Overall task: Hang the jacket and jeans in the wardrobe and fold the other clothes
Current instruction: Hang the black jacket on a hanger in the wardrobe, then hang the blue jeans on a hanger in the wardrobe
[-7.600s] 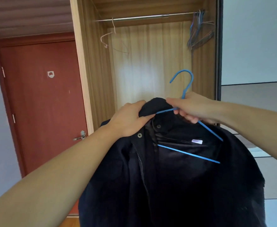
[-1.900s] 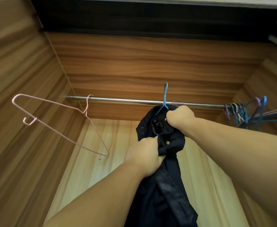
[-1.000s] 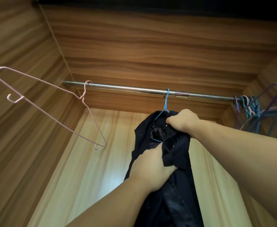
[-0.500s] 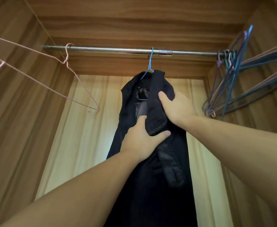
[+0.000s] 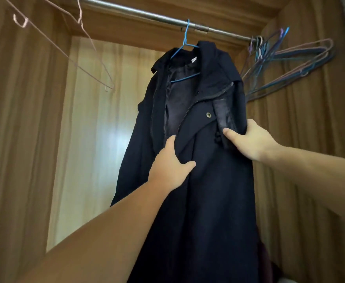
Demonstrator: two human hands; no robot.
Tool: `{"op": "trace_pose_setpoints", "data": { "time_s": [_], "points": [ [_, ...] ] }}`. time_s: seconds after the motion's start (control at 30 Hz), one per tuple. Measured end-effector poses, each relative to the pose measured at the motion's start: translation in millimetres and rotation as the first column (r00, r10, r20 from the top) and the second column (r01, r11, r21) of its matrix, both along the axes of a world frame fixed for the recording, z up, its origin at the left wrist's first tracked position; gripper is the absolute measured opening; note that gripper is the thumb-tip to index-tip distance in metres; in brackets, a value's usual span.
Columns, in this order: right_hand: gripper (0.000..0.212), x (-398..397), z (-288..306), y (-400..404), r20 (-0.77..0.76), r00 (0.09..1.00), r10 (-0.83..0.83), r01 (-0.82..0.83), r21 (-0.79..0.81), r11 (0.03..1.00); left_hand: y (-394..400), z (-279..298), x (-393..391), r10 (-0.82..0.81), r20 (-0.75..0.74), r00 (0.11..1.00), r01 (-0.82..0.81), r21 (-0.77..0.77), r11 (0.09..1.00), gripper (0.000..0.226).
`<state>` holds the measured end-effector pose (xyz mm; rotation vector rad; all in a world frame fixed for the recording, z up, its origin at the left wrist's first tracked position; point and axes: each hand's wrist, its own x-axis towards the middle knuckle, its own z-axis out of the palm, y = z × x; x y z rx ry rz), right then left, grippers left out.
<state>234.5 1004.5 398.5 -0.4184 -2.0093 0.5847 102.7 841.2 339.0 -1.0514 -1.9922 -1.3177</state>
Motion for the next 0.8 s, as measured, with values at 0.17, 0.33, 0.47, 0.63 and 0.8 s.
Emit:
{"op": "trace_pose_setpoints", "data": {
  "time_s": [0.17, 0.33, 0.47, 0.63, 0.8],
  "points": [
    [0.075, 44.5, -40.5, -26.0, 0.184, 0.982, -0.041, 0.044, -0.012, 0.999, -21.8, -35.7, 39.0, 0.020, -0.004, 1.000, -0.020, -0.059, 0.998, 0.099],
    [0.073, 108.3, -60.5, -53.5, 0.315, 0.925, -0.214, 0.165, 0.175, 0.971, -34.6, -41.1, 86.1, 0.104, -0.121, 0.987, -0.125, -0.182, 0.975, 0.086],
    [0.067, 172.2, -100.8, -68.0, 0.434, 0.793, -0.427, 0.199, 0.478, 0.855, -36.3, -70.2, 138.1, 0.035, -0.134, 0.990, -0.073, -0.295, 0.953, 0.068],
    [0.066, 263.5, -173.7, -72.3, 0.532, 0.787, -0.313, 0.154, 0.322, 0.934, -31.7, -144.5, 218.1, -0.100, -0.050, 0.994, 0.064, -0.484, 0.873, 0.060],
    [0.066, 364.0, -240.4, -76.2, 0.611, 0.727, -0.314, 0.210, 0.238, 0.948, -13.4, -202.6, 305.8, -0.259, 0.042, 0.965, 0.233, -0.595, 0.769, 0.059]
  ]
}}
